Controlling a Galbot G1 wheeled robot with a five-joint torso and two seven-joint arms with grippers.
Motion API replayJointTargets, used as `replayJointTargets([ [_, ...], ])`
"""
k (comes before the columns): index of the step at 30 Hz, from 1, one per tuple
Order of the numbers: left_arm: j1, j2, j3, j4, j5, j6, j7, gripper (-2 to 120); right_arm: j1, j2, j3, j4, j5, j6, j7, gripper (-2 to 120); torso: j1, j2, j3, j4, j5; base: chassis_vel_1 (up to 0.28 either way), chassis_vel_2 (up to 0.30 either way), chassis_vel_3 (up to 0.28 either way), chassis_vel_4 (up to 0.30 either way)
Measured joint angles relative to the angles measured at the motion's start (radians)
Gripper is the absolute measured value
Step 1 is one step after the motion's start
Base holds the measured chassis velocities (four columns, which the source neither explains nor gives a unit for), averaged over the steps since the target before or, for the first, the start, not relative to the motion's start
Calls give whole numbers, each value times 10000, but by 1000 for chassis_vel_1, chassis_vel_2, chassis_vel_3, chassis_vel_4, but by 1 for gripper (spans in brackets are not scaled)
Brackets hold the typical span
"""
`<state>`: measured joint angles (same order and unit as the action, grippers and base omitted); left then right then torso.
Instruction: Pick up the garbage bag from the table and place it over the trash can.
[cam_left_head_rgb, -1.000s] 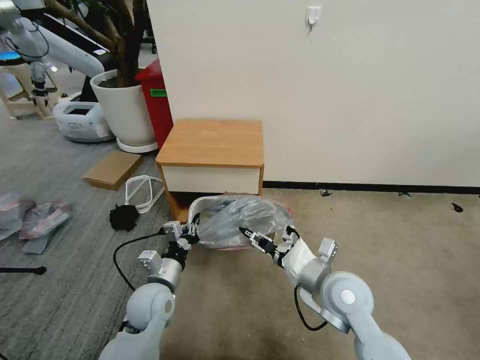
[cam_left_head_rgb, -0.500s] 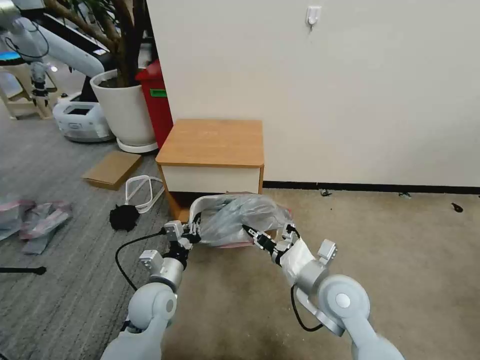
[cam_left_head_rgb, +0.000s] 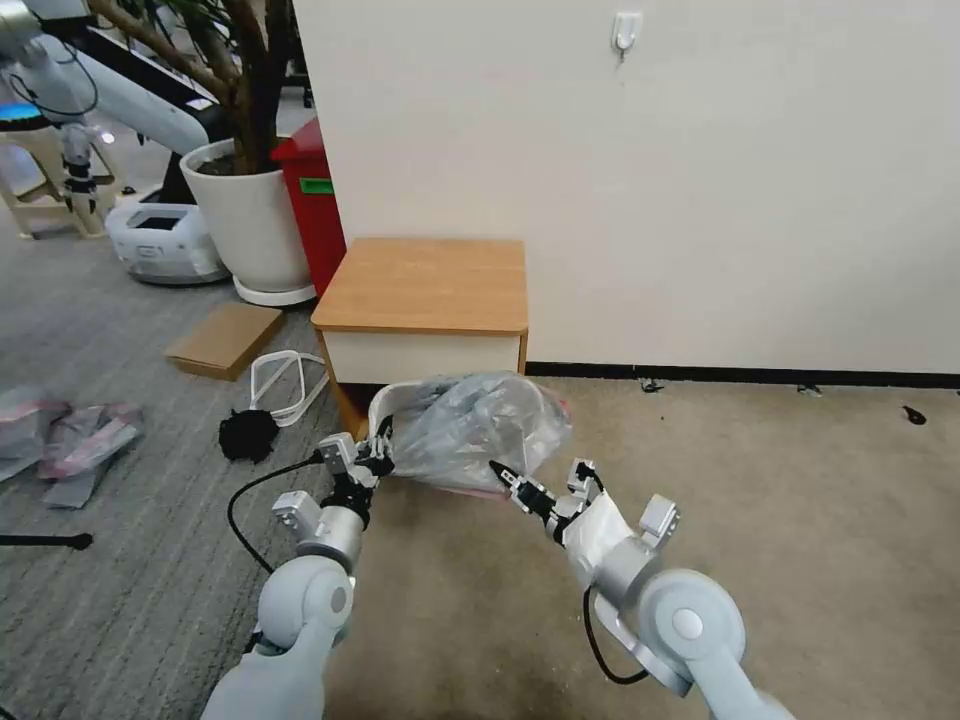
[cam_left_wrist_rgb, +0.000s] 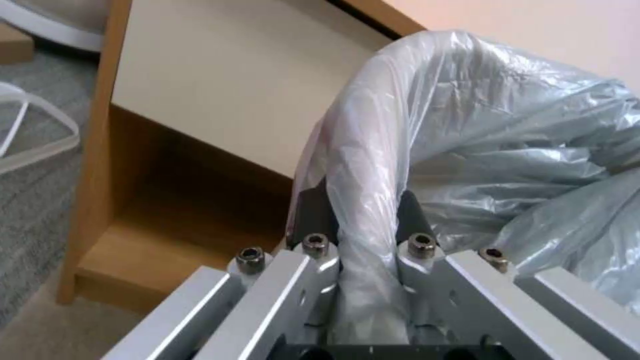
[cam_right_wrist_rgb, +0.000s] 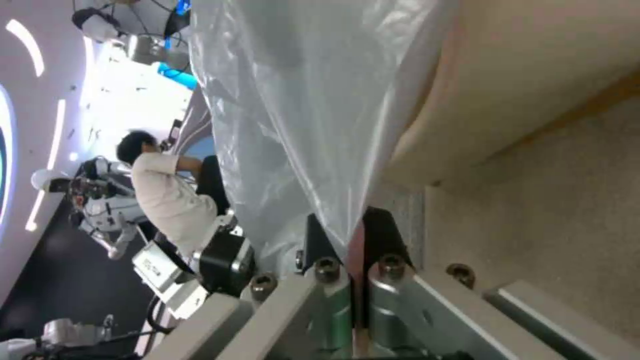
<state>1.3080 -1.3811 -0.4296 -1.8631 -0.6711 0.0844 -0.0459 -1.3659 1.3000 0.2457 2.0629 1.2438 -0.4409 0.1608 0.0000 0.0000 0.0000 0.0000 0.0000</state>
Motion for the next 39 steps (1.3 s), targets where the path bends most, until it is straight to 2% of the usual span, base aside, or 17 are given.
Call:
replayJointTargets([
  [8,-25,52,-31,-172,-670,216,-403,5,-30,-55,195,-251,-28,11,-167,0,0,0,0,0,0,0,0,0,0],
  [20,226,81,-145,-552,-1263,706,-430,5,264,-161,271,-1081,-145,145,-282,0,0,0,0,0,0,0,0,0,0],
  [27,469,57,-256,-887,-1804,1313,-427,5,472,-179,245,-1546,-228,170,-359,0,0,0,0,0,0,0,0,0,0],
  [39,709,65,-388,-1082,-2233,1836,-511,5,695,-219,274,-2105,-441,253,-512,0,0,0,0,0,0,0,0,0,0],
])
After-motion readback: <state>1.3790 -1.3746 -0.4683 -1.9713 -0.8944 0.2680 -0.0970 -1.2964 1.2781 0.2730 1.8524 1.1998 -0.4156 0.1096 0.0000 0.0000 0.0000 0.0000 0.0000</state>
